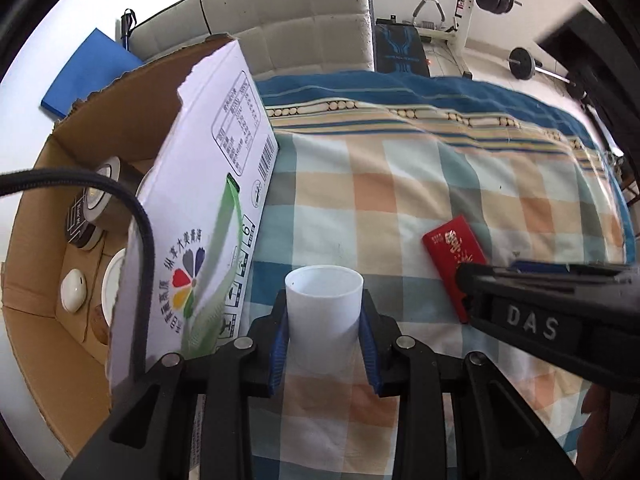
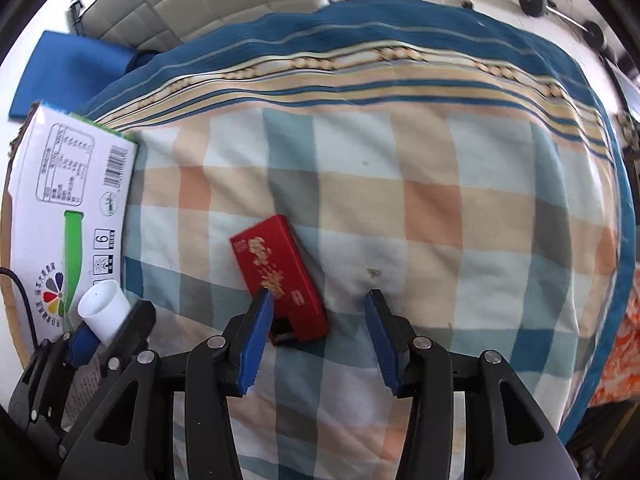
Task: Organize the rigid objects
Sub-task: 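Grasp the white cup with the left tool while the right tool grasps the red card box, then carry the white cup and red card box into the box and lower them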
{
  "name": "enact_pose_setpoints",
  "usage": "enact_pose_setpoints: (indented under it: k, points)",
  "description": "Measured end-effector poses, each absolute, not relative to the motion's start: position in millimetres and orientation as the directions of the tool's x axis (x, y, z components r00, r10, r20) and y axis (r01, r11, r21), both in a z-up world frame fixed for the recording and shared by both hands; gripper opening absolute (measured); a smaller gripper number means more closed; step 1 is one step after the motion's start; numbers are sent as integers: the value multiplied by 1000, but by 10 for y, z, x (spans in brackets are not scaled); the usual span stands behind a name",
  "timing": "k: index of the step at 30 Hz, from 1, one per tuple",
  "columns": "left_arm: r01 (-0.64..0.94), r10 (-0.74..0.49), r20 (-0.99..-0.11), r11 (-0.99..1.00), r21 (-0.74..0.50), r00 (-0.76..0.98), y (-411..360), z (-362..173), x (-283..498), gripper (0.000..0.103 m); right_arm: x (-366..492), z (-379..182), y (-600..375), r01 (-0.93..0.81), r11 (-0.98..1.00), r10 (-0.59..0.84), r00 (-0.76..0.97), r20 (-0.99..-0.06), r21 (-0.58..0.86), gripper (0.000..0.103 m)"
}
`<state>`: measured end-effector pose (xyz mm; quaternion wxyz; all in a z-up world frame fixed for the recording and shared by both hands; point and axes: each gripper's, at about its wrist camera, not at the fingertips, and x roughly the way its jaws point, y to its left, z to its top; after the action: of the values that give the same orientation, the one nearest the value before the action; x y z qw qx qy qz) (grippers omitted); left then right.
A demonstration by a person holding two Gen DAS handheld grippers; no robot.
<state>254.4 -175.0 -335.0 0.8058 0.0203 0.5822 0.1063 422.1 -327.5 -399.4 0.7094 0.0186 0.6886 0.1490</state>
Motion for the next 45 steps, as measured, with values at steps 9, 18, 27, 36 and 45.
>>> enact_pose_setpoints:
  k: [9, 18, 27, 36, 45]
  points:
    - [-145, 198, -936, 976, 161, 290, -1784, -3417, 2386, 29, 4183, -4083, -2901, -278, 951, 148, 23, -989, 136, 62]
    - [-111, 177, -945, 982, 152, 276, -1843, -3459, 2447, 29, 4076, -4104, -2968, -216, 974, 73, -4, -997, 72, 38]
    - [-31, 131, -966, 991, 128, 224, -1939, -3456, 2393, 29, 3737, -4175, -3443, -114, 993, 3, -130, -992, 18, 37]
    - [8, 83, -986, 996, 85, 144, -2047, -3577, 2398, 29, 3668, -4235, -3709, 8, 999, 44, -126, -991, 43, 49]
    - [34, 67, -988, 997, 73, 139, -2031, -3628, 2394, 29, 3567, -4235, -3534, 15, 1000, -1, -124, -992, -2, 36]
